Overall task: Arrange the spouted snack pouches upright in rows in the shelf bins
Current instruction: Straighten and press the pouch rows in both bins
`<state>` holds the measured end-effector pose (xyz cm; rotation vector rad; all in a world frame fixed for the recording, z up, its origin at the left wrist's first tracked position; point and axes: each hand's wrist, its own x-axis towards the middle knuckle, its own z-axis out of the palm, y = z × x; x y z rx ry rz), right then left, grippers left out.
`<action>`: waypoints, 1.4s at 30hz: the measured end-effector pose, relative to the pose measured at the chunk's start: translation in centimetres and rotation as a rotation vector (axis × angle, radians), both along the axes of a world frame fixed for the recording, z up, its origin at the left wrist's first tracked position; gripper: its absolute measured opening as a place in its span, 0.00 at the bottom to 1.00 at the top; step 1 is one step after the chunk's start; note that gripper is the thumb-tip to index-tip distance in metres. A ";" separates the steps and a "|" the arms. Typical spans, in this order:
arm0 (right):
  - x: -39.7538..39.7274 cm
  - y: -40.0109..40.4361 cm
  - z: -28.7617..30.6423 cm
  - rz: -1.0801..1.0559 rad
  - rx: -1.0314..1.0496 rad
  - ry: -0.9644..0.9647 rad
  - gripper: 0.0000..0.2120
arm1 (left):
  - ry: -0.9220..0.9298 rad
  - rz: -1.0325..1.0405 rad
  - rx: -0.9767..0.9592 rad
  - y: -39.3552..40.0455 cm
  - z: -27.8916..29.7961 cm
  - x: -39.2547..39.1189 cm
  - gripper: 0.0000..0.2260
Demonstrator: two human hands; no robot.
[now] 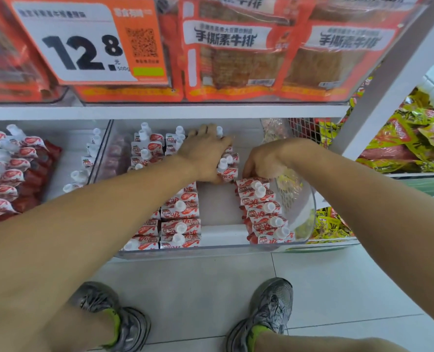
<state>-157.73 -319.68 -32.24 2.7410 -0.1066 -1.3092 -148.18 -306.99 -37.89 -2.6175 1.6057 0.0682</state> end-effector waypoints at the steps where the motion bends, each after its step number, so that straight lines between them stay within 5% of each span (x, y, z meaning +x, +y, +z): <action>1: 0.0 0.0 -0.1 0.005 -0.009 0.005 0.24 | -0.013 0.004 -0.019 0.0 -0.1 0.0 0.41; 11: -1.6 1.0 0.9 -0.113 -0.018 -0.159 0.08 | 0.126 0.017 -0.123 -1.8 -0.7 -0.9 0.35; 13: -4.1 1.2 1.6 -0.126 -0.062 -0.423 0.03 | 0.160 -0.011 -0.149 -2.6 -0.8 -1.2 0.37; 17: -10.6 0.8 0.2 -0.258 0.061 -1.364 0.09 | 0.399 -0.049 -0.095 -2.5 0.0 -0.3 0.49; 19: -12.9 1.4 -1.6 -0.439 0.143 -1.572 0.06 | 0.578 -0.026 -0.154 -1.5 0.7 0.1 0.52; 23: -14.3 3.2 -4.7 -0.796 0.311 -1.573 0.12 | 0.906 0.421 -0.530 -0.8 -0.1 -1.4 0.35; 26: -14.4 3.5 -5.4 -0.987 0.491 -1.544 0.17 | 1.278 0.727 -0.682 -2.5 -1.8 -2.8 0.37; 32: -14.6 3.9 -5.5 -1.059 0.701 -1.490 0.18 | 1.401 0.588 -0.678 -5.9 -1.3 -7.1 0.28; 36: -15.2 3.2 -5.0 -1.022 0.777 -1.366 0.19 | 1.271 0.667 -0.698 -6.9 -1.4 -6.5 0.28; 42: -15.3 2.5 -5.7 -1.010 0.781 -1.366 0.21 | 1.363 0.644 -0.671 -7.3 -1.2 -6.8 0.33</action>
